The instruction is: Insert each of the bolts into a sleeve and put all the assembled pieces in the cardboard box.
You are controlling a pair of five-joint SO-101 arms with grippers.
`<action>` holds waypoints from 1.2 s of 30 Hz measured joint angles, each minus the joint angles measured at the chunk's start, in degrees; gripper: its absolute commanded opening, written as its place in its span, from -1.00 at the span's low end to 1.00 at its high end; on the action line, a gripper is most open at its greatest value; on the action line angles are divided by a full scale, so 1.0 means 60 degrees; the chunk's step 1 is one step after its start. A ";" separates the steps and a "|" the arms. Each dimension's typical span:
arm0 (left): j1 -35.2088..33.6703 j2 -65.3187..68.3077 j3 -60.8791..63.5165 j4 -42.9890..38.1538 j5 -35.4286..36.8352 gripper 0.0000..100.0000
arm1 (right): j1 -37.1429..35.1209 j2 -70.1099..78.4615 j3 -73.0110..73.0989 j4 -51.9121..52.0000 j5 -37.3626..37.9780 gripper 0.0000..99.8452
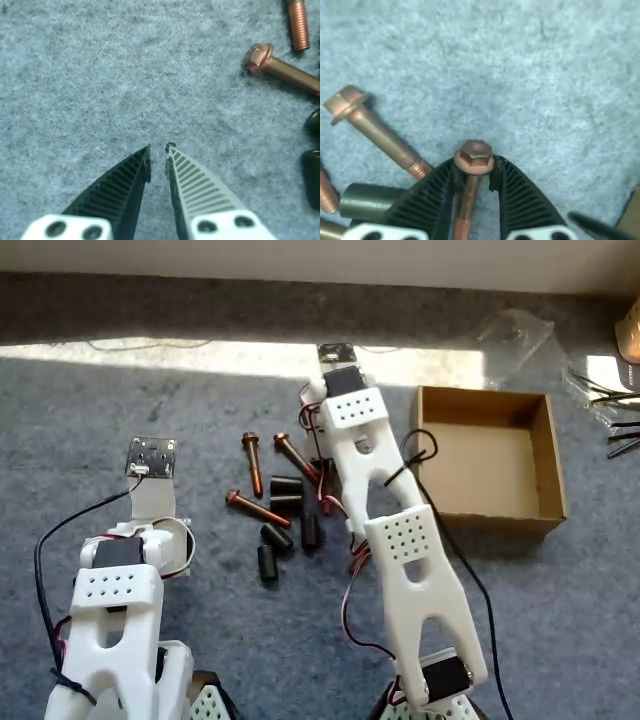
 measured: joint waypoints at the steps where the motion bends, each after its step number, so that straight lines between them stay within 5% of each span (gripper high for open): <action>1: 0.0000 0.0000 0.0000 0.0000 0.0000 -0.87 | 0.0000 0.0000 0.0000 0.0000 0.0000 -0.95; 24: 0.0000 0.0000 0.0000 -0.0029 0.0000 -0.87 | 0.0176 0.0015 0.0000 -0.0015 0.2110 -0.98; 31: 0.0000 0.0000 0.0000 -0.0029 0.0000 -0.87 | 0.0220 0.0015 -0.0015 0.0000 0.2154 -0.60; 36: 0.0000 0.0000 0.0000 -0.0029 0.0000 -0.87 | 0.0132 -0.0073 -0.0015 0.0015 0.2168 -0.59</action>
